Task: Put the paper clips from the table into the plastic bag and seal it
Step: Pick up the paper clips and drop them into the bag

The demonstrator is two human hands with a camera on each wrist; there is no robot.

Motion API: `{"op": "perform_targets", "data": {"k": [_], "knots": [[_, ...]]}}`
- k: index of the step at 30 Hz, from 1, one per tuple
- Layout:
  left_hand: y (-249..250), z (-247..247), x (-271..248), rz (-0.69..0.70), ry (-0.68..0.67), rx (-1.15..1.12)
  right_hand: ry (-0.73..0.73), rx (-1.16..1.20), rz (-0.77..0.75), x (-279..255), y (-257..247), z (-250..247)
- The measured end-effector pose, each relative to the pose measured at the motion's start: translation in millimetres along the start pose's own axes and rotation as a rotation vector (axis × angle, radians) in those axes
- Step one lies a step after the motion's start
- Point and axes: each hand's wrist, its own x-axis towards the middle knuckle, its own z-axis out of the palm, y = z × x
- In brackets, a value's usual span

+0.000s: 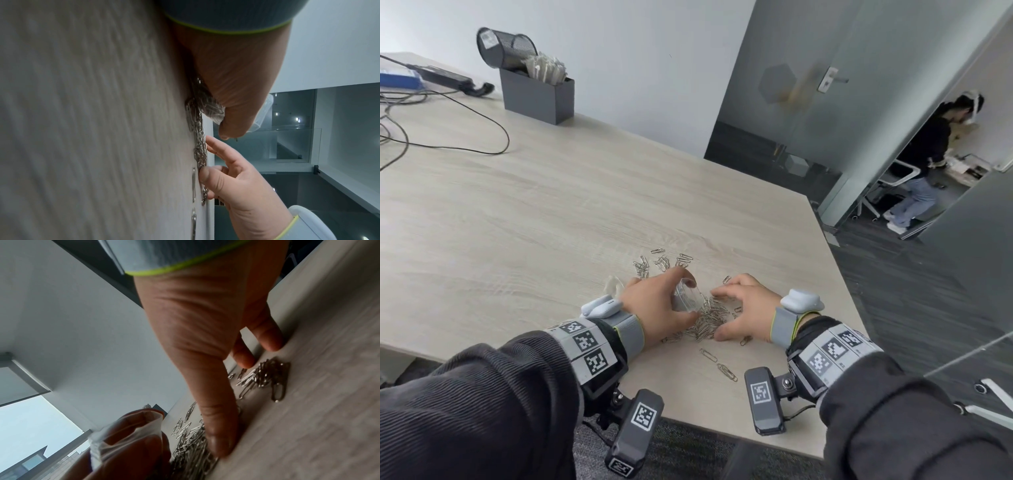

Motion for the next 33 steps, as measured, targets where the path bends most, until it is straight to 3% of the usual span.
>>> {"op": "perform_targets", "data": {"k": [8, 21, 33], "knots": [[-0.6, 0.6, 0.5, -0.002, -0.007, -0.007, 0.077, 0.034, -0.129, 0.7, -2.6, 7.0], [1.6, -0.1, -0.9, -0.007, 0.015, 0.004, 0.254, -0.026, -0.129, -3.3, 3.8, 16.2], [0.5, 1.0, -0.7, -0.002, 0.022, 0.011, 0.268, -0.009, -0.086, -2.6, 4.1, 16.9]]}}
